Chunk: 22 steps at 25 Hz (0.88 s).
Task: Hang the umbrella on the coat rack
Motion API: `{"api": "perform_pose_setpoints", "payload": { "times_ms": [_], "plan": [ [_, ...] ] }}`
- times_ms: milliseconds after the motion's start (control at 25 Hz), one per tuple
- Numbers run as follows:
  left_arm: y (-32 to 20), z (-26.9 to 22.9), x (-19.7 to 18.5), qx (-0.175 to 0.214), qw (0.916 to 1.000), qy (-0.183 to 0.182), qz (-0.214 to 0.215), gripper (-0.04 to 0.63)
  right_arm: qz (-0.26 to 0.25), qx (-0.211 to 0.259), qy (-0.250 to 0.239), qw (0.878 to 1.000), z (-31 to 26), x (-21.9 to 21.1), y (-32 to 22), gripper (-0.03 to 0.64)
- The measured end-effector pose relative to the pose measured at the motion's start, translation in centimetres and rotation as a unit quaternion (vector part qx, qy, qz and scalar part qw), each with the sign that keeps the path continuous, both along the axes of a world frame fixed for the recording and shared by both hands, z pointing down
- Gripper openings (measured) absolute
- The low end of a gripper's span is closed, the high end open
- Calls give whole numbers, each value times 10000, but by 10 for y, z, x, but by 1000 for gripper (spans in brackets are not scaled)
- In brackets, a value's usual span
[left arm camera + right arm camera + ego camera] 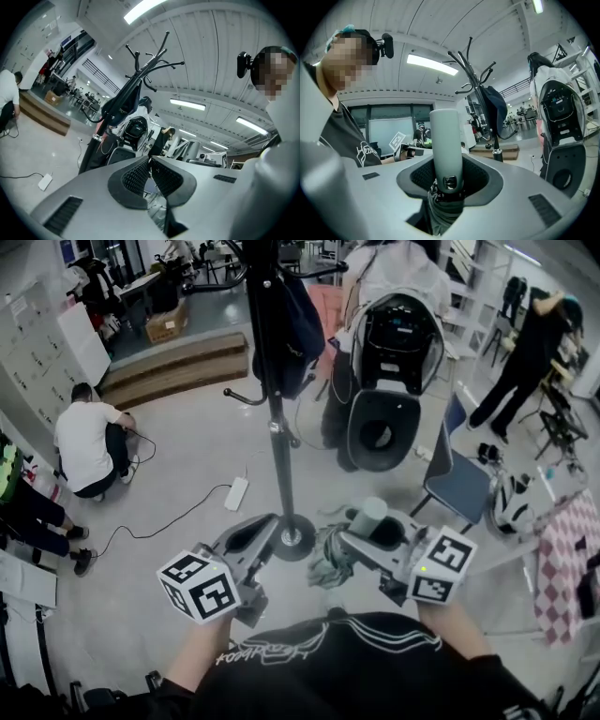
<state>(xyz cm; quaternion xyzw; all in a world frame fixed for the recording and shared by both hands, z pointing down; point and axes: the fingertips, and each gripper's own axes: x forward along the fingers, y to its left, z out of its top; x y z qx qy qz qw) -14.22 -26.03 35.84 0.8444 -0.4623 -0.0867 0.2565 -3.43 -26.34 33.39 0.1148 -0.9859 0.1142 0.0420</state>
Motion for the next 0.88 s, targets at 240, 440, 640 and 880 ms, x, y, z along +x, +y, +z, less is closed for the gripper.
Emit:
{"api": "perform_pose_setpoints", "payload": {
  "times_ms": [240,440,640,880],
  "plan": [
    [-22,3,7,37,10000,-44,-61,17,-550,-2,-27,9985,1,-9,-20,158],
    [-38,12,21,-46,10000,-37,43,18,-880,-10,-36,9961,4,-13,-35,158],
    [-54,18,27,-102,9999,66,60,53,-1178,28,-14,9930,7,-18,-44,158],
    [-68,23,34,-114,9998,163,25,85,-1438,-7,-19,9896,12,-20,-54,158]
  ]
}}
